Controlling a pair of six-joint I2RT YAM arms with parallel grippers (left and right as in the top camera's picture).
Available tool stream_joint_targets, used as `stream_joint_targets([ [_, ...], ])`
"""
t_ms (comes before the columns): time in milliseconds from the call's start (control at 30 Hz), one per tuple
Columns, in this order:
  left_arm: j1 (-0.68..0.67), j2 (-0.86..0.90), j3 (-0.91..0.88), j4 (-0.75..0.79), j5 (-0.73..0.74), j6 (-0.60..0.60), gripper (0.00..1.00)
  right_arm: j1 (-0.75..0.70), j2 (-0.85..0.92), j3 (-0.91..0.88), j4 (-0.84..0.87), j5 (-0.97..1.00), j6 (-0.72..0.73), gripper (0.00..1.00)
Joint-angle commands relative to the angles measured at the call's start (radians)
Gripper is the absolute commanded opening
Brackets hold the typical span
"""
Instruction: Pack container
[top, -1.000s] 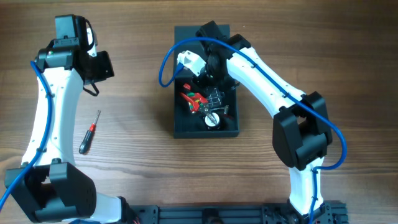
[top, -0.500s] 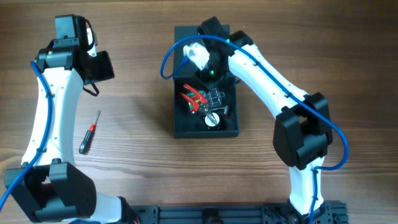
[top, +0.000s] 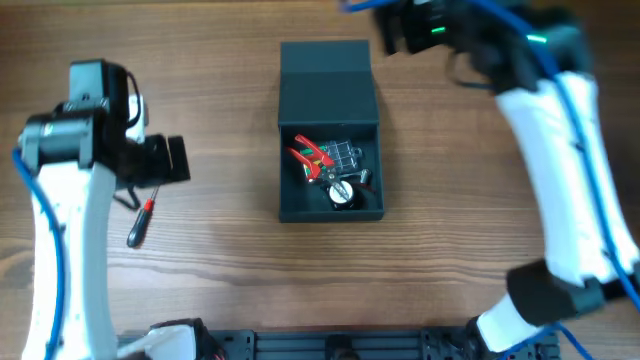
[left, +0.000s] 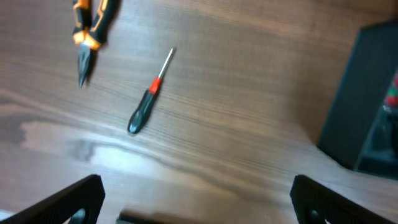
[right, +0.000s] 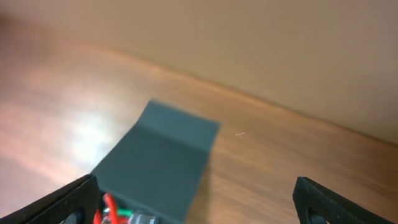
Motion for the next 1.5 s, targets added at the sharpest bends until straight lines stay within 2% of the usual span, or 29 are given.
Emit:
stream_joint_targets([
  [0,-0.061,-0.137,-0.064,-0.025,-0.02,-0.073,0.99,-0.062,0.008,-0.003,-0.032,0.021,0.068,1.0],
  [133,-0.124,-0.335,-0.223,-0.029,-0.122,-0.198,1.0,-0.103,0.01,-0.038,-0.038,0.021,0.068,1.0],
  [200,-0.137,-0.432,-0.296,-0.005,-0.123,-0.2,1.0,-0.112,0.01,-0.051,-0.033,0.021,0.066,1.0],
  [333,-0.137,-0.583,-0.359,0.074,-0.121,-0.088,1.0,-0.113,0.012,-0.059,-0.017,0.021,0.064,1.0],
  [467,-0.136,-0.621,-0.373,0.075,-0.124,0.075,1.0,-0.113,0.012,-0.059,-0.006,0.021,0.064,1.0],
  [767,-0.113,-0.455,-0.392,0.112,-0.124,0.205,1.0,-0.113,0.012,-0.059,-0.006,0.021,0.034,1.0],
  [933,-0.011,-0.306,-0.454,0.197,-0.12,0.212,1.0,-0.113,0.012,-0.059,-0.007,0.021,0.012,1.0],
  [1067,0.098,-0.189,-0.457,0.258,-0.021,0.261,1.0,-0.114,0.012,-0.059,-0.008,0.021,0.012,1.0],
  [1267,0.247,-0.044,-0.457,0.31,0.009,0.295,1.0,-0.114,0.012,-0.059,-0.016,0.021,0.011,1.0],
  [1467,0.315,0.093,-0.457,0.382,0.065,0.343,1.0,-0.114,0.012,-0.059,-0.015,0.021,-0.014,1.0],
])
